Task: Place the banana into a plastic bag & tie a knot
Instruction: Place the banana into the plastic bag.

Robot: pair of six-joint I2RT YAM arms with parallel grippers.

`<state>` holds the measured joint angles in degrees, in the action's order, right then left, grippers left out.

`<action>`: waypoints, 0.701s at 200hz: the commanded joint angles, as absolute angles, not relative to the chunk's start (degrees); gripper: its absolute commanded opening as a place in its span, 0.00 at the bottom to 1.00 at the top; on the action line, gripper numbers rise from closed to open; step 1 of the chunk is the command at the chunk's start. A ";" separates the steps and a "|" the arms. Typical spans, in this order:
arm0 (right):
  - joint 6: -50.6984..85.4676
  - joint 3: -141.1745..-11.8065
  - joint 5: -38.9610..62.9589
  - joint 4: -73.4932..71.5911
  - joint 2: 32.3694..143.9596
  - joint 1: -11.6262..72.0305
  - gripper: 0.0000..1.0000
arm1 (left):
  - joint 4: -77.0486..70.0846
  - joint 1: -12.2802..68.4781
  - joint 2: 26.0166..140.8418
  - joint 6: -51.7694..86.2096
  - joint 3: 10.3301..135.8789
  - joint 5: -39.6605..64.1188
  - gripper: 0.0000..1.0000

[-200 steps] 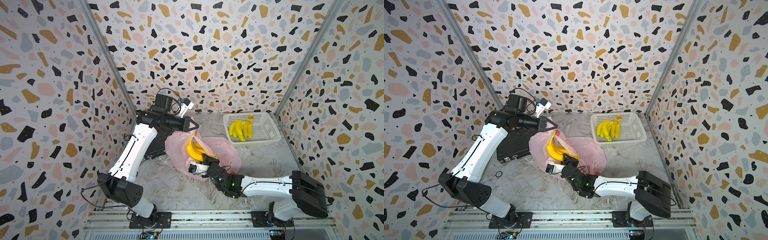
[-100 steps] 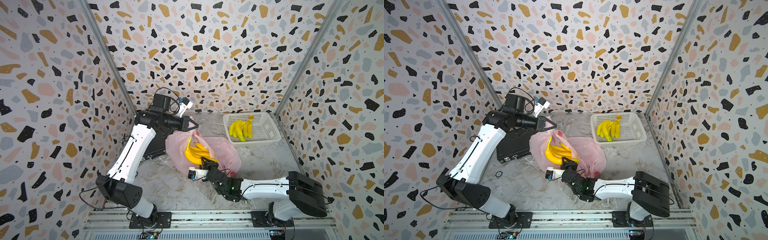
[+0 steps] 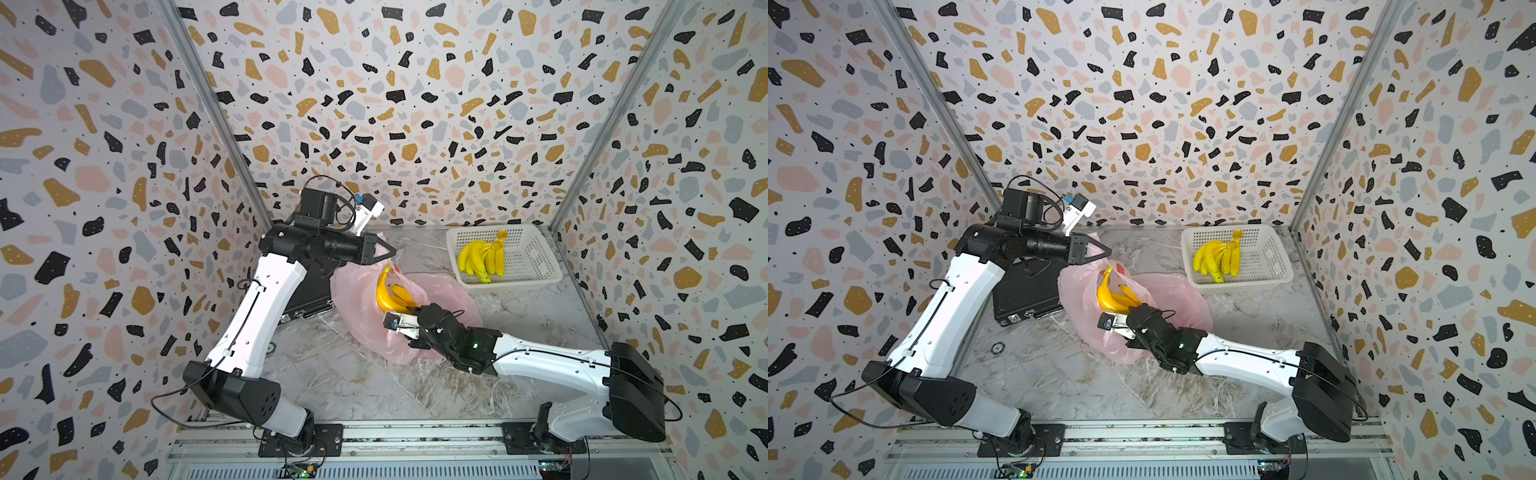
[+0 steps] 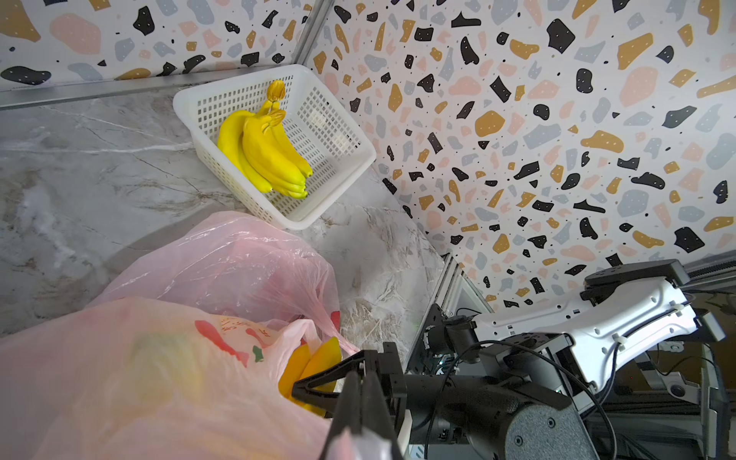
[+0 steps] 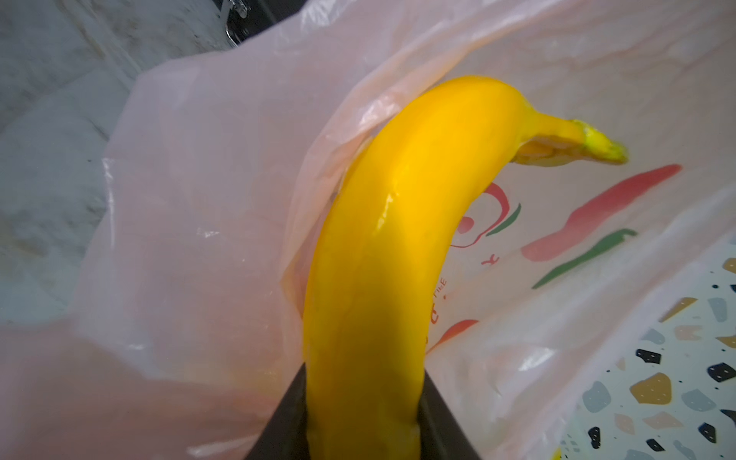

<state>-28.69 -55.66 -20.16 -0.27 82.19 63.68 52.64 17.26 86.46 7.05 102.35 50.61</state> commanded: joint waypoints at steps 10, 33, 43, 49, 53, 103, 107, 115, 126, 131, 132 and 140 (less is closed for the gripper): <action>-24.36 -63.12 -15.83 11.43 86.34 62.38 0.00 | 51.33 16.96 85.37 6.66 101.83 52.38 0.00; -24.07 -66.71 -14.15 14.59 88.56 61.92 0.00 | 51.04 16.99 85.56 6.83 101.69 52.30 0.00; -23.97 -67.85 -13.41 15.26 89.30 61.92 0.00 | 50.90 17.01 85.75 6.94 101.65 52.33 0.00; -23.69 -68.69 -12.96 15.74 89.62 61.96 0.04 | 50.82 16.97 85.78 7.03 101.61 52.14 0.00; -23.46 -69.26 -12.64 16.06 89.92 61.96 0.05 | 50.60 16.99 85.84 7.11 101.59 51.98 0.00; -18.34 -72.57 -15.12 18.61 87.62 61.23 0.59 | 49.94 16.86 86.07 8.91 101.22 47.42 0.00; -17.65 -72.26 -14.84 18.34 86.73 61.05 0.61 | 49.80 16.71 86.09 9.16 101.13 47.06 0.00; -16.10 -71.60 -14.05 17.78 84.81 60.68 0.64 | 49.61 16.64 86.18 9.36 101.00 46.27 0.00; -13.69 -70.37 -12.10 16.94 82.02 59.79 0.69 | 49.21 16.36 86.27 10.00 100.75 44.93 0.00; -12.51 -69.79 -10.87 16.51 80.79 59.68 0.71 | 49.14 16.19 86.43 10.16 100.71 44.41 0.00; -12.32 -69.61 -10.67 16.43 80.56 59.68 0.71 | 49.13 16.18 86.41 10.14 100.67 44.31 0.00; -10.72 -68.35 -9.30 15.56 78.63 57.38 0.75 | 48.86 15.81 86.48 10.53 100.40 43.75 0.00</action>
